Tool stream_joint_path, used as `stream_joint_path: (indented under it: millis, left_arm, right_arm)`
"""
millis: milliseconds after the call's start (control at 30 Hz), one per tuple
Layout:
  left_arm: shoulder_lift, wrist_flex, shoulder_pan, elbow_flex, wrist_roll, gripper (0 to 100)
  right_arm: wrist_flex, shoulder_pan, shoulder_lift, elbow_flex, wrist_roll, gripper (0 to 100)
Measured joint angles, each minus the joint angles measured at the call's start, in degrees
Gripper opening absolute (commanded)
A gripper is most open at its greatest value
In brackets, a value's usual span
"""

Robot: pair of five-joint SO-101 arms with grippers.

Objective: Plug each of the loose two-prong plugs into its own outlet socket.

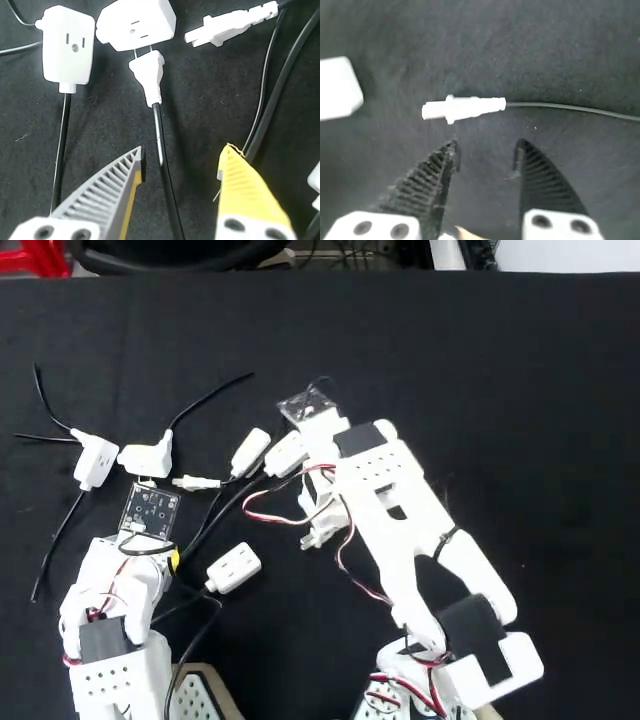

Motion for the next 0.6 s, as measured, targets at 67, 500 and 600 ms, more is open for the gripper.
stream_joint_path:
  millis: [67,500,600]
  left_arm:
    - [0.0,0.0,0.0,0.0,0.0,24]
    - [0.0,0.0,0.0,0.0,0.0,24]
    - [0.0,0.0,0.0,0.0,0.0,24]
  right_arm:
    - [-0.97,-1.32,0.0,0.18,-8.44,30.6]
    - [-5.98,-5.27,5.89,0.18,-44.04,34.9]
    - [-9.49,-5.27,11.34,0.18,-48.44,33.3]
